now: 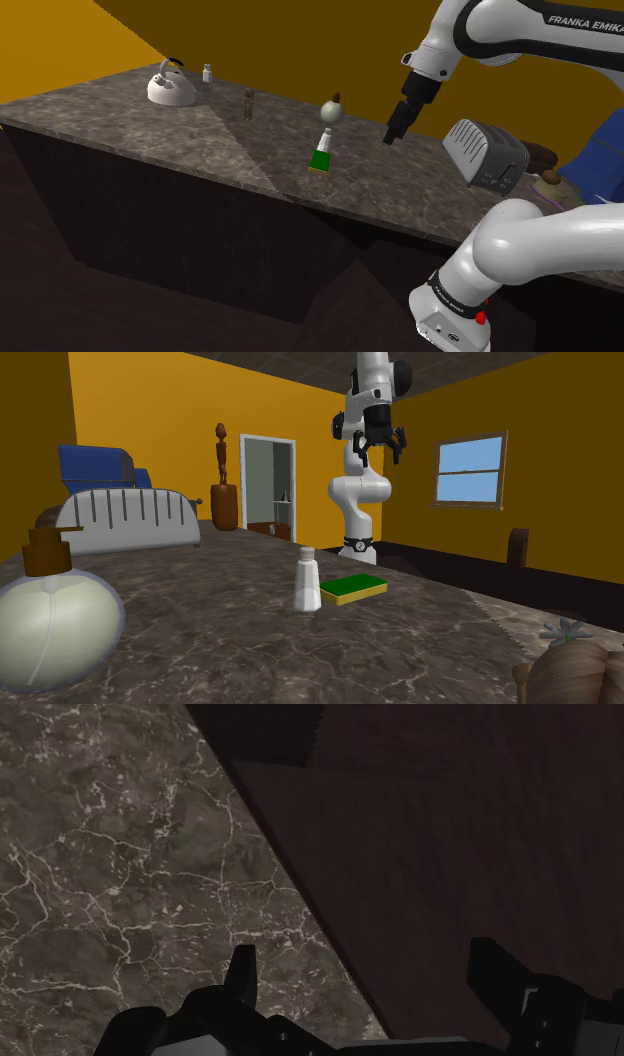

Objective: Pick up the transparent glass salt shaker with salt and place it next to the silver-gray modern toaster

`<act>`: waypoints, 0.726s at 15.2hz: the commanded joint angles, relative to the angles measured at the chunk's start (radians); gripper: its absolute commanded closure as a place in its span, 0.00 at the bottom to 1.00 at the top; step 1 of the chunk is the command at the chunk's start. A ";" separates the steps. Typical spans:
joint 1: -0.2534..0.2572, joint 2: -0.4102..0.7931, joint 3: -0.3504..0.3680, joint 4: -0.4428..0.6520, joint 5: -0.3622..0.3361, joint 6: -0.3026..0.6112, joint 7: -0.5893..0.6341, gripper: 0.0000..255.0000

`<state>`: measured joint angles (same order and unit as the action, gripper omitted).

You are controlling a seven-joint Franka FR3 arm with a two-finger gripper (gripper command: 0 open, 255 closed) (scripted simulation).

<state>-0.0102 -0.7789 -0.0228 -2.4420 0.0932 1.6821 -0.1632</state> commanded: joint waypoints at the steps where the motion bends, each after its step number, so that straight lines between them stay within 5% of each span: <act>1: 0.000 0.000 0.000 0.000 0.000 0.000 0.000 0.00; 11: -0.028 0.285 -0.095 0.023 -0.056 0.313 -0.152 0.00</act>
<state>-0.0365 -0.5236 -0.1087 -2.4172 0.0401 1.9574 -0.3001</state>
